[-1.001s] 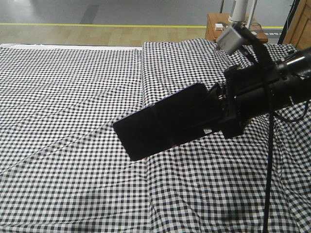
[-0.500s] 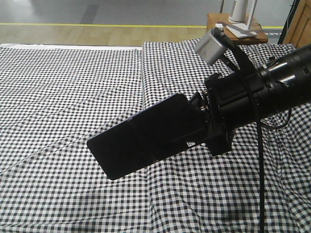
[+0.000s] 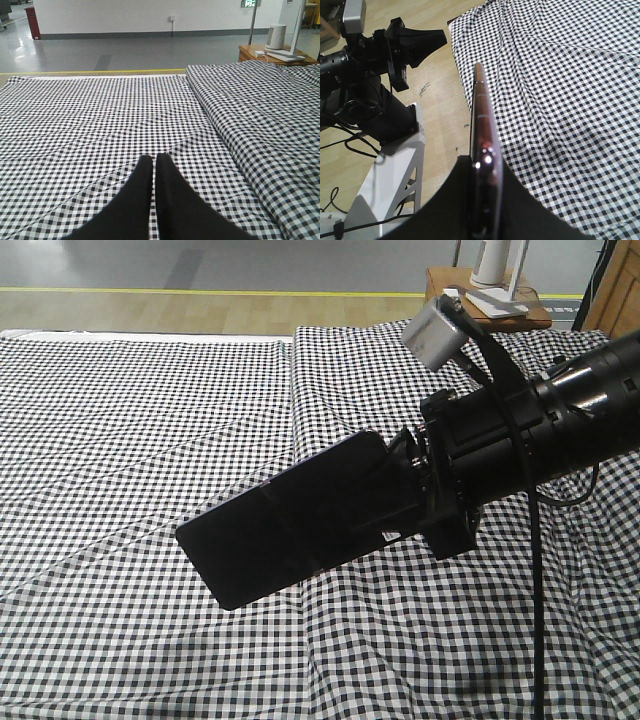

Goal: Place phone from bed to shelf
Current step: 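Hold the phone raised in the right gripper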

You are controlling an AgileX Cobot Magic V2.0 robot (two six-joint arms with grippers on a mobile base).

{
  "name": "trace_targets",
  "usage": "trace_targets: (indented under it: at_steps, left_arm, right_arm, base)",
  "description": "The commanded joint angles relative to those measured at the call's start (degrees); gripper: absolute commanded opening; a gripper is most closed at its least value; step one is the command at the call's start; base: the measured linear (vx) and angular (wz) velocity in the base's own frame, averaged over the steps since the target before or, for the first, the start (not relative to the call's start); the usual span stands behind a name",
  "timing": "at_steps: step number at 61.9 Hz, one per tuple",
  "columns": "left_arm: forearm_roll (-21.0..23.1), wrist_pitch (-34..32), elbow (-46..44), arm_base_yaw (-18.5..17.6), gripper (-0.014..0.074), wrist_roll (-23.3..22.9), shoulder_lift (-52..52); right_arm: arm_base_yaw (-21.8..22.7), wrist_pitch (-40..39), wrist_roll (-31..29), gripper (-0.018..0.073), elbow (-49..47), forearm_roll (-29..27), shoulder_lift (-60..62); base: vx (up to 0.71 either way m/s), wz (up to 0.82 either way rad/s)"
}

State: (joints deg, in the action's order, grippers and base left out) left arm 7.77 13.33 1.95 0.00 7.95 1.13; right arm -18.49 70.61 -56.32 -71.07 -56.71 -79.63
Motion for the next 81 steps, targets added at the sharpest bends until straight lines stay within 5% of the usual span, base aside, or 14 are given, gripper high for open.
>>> trace_targets:
  at_steps: [1,81]
  left_arm:
    - [0.6,-4.3,0.1,-0.2,0.0001,-0.2,0.3]
    - [0.6,-4.3,0.1,-0.2,0.0001,-0.2,0.3]
  right_arm:
    - [-0.1,3.3,-0.2,-0.0003,-1.5,-5.0,2.0]
    - [-0.1,3.3,-0.2,-0.0004,-1.5,-5.1,2.0]
  base:
    - [0.00,0.00]
    - [0.00,0.01]
